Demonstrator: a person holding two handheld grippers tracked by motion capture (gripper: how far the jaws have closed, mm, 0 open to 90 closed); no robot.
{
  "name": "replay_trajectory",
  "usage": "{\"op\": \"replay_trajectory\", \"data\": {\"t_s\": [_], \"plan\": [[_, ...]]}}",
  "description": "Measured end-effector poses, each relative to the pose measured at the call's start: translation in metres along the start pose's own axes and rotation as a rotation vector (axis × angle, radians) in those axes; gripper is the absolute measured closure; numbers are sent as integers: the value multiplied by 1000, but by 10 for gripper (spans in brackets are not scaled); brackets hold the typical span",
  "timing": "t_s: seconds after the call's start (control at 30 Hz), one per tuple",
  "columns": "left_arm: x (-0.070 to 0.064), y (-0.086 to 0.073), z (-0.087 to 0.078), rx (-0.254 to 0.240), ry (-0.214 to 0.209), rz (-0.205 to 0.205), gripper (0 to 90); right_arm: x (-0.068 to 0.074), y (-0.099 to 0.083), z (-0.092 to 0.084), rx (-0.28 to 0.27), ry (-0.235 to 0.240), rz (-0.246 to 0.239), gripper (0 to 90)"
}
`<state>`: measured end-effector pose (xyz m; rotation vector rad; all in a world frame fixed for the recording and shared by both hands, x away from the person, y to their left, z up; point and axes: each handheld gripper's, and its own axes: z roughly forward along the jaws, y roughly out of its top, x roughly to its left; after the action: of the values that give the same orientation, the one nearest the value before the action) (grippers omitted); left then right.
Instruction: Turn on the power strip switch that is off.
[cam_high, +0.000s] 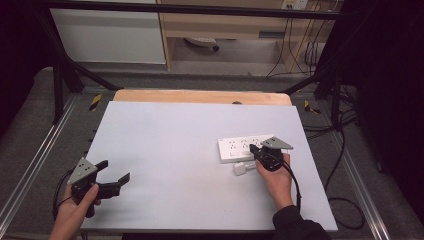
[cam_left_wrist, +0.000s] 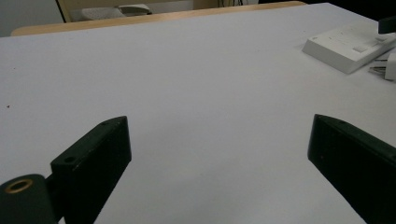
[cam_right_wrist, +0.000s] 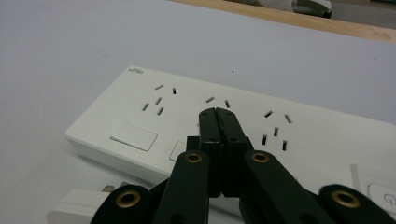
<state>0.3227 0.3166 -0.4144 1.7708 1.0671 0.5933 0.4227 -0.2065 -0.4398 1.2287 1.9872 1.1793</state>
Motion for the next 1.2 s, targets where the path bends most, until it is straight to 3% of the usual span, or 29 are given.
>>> {"op": "replay_trajectory", "data": {"t_s": [1.2], "plan": [[-1,0,1,4,-4,6,60,1,-7,6,23,3,5,900]]}}
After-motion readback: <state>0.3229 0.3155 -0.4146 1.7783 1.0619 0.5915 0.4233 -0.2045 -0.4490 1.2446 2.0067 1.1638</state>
